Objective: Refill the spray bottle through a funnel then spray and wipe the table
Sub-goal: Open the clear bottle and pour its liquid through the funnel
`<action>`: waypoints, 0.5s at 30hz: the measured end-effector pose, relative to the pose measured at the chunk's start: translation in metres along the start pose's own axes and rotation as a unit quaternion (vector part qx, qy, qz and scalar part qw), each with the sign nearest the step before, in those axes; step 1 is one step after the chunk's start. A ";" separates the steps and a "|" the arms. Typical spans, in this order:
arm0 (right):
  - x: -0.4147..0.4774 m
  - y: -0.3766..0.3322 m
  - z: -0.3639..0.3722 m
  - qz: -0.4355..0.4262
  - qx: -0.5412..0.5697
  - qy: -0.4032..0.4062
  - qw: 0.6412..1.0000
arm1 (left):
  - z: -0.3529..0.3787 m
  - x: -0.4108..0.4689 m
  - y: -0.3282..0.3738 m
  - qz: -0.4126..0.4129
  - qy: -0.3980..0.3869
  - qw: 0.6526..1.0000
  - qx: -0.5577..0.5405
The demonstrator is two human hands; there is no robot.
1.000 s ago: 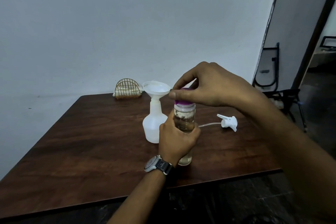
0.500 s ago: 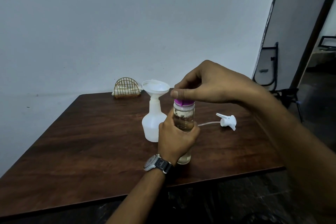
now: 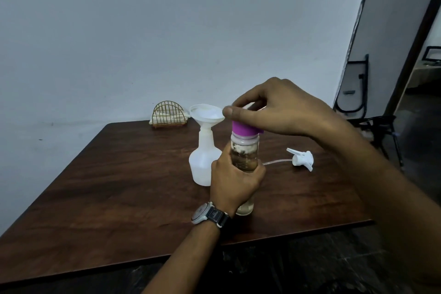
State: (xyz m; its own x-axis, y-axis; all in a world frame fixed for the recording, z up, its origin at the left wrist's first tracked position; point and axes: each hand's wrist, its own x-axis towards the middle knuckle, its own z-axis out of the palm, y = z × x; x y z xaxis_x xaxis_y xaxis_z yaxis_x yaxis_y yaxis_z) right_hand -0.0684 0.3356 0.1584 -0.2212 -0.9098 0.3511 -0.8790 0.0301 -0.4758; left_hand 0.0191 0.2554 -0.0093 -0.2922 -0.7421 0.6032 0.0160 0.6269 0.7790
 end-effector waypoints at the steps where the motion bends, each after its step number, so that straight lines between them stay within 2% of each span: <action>1: 0.000 0.000 0.001 -0.004 -0.037 0.008 0.999 | 0.000 0.000 0.000 0.000 -0.003 1.000 0.002; 4: 0.001 -0.003 -0.003 -0.011 -0.063 -0.021 0.998 | -0.001 0.000 0.001 -0.001 -0.006 1.000 -0.002; 6: 0.002 -0.003 -0.010 -0.014 -0.058 -0.075 0.995 | 0.000 0.000 0.001 0.000 -0.006 1.000 0.001; 10: 0.001 -0.002 -0.012 -0.040 0.015 -0.159 0.986 | -0.001 0.000 0.001 0.006 0.003 1.000 0.009; 11: 0.000 -0.002 -0.011 -0.033 0.040 -0.162 0.985 | -0.001 0.000 0.002 0.006 0.002 1.000 0.008; 13: -0.001 -0.003 -0.009 -0.014 0.038 -0.119 0.992 | -0.001 0.000 0.001 0.002 -0.005 1.000 0.004; 15: -0.001 -0.007 -0.008 0.001 -0.059 -0.046 0.997 | -0.001 0.000 0.000 0.005 -0.007 1.000 0.002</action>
State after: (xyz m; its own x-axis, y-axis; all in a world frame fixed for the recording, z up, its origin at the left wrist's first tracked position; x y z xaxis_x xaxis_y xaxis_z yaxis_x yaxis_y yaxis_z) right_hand -0.0654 0.3399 0.1680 -0.1877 -0.9439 0.2717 -0.9234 0.0752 -0.3765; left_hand 0.0202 0.2549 -0.0089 -0.3062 -0.7328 0.6077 0.0157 0.6344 0.7729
